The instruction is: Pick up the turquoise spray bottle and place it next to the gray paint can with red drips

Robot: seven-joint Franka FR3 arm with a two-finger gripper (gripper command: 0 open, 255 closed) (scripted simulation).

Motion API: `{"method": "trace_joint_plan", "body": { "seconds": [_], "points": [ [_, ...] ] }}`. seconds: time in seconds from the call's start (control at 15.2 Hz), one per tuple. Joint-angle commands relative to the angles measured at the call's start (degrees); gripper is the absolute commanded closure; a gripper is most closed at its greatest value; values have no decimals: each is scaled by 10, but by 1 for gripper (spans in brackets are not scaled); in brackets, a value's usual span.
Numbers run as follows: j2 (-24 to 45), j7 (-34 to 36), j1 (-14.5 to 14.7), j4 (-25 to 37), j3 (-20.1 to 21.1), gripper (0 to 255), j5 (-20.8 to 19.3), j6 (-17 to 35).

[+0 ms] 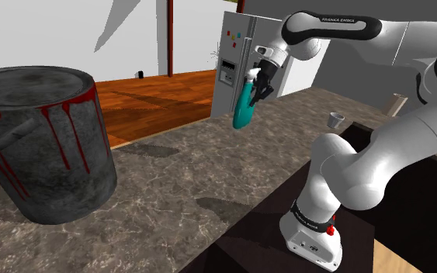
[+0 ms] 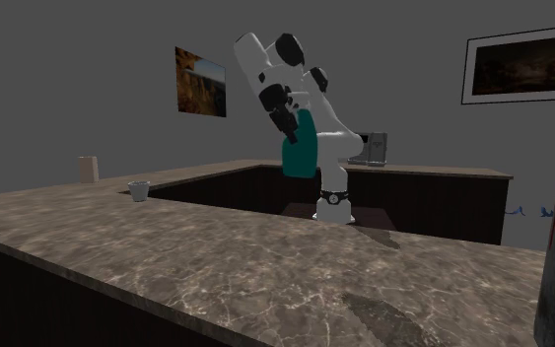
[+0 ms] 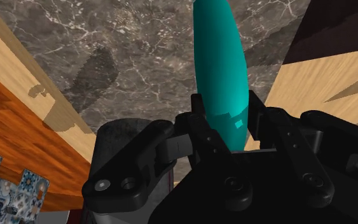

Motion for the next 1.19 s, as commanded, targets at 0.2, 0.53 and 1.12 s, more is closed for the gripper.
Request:
{"method": "trace_joint_plan", "body": {
  "seconds": [0.2,0.53,1.12],
  "points": [
    [-2,13,1,31,16,255,7,-33],
    [0,25,5,67,28,255,15,-65],
    [11,44,18,139,45,255,30,-123]
  ]
}}
